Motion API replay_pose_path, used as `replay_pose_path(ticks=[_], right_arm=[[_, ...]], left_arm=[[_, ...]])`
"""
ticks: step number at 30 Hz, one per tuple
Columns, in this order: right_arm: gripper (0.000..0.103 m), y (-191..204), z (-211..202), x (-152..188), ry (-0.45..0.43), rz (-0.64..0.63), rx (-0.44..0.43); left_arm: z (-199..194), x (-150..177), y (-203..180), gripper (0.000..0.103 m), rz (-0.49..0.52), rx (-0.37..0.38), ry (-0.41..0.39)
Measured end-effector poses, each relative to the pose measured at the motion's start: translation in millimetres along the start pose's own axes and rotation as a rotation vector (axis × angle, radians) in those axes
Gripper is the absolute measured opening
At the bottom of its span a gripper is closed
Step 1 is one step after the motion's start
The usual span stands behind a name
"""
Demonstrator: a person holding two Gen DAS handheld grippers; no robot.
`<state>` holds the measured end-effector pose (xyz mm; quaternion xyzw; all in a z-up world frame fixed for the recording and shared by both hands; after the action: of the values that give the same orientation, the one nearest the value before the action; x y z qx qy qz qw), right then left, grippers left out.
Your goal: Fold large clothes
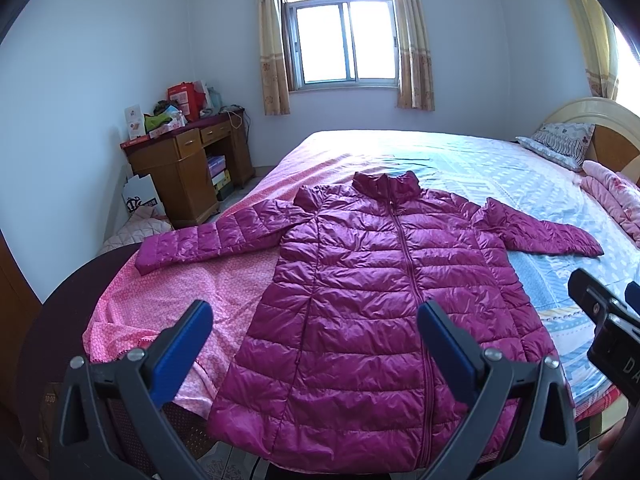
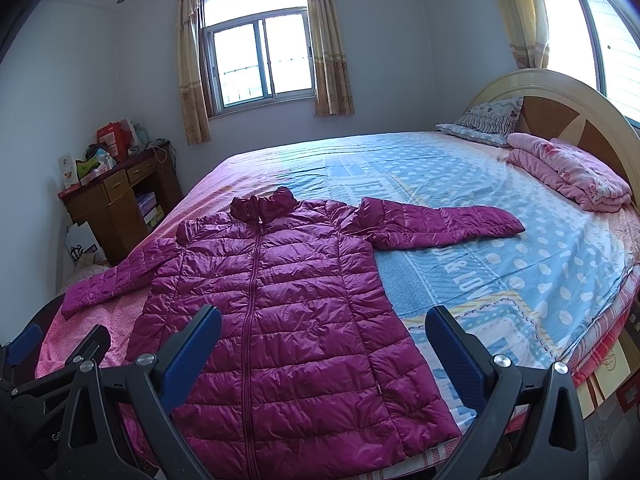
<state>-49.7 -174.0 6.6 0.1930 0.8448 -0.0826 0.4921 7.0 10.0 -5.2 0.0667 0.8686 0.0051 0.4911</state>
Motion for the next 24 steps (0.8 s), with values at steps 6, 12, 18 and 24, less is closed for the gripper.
replay_pose_path(ticks=[6, 12, 18, 24], right_arm=[[0.102, 0, 0, 0, -0.001, -0.001, 0.000], [0.102, 0, 1, 0, 0.006, 0.000, -0.002], [0.102, 1, 2, 1, 0.014, 0.000, -0.005], [0.102, -1, 10, 5, 0.029, 0.002, -0.007]], left_arm=[[0, 2, -1, 0.103, 0.001, -0.002, 0.001], [0, 2, -1, 0.103, 0.001, -0.002, 0.002], [0, 4, -1, 0.103, 0.002, -0.002, 0.004], [2, 14, -3, 0.103, 0.005, -0.008, 0.016]])
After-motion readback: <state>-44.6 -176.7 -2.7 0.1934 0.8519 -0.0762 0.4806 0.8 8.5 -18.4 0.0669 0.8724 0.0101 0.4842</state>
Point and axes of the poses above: each gripper's, at about its wrist camera, not at the fingertips, and z roughly the way its jaws point, y to its left, x to its underside, the point moved 1 cm from there along z, roughly the way its jaws point, and after that the axes turned 1 degree about x, right-handed, at the moved point
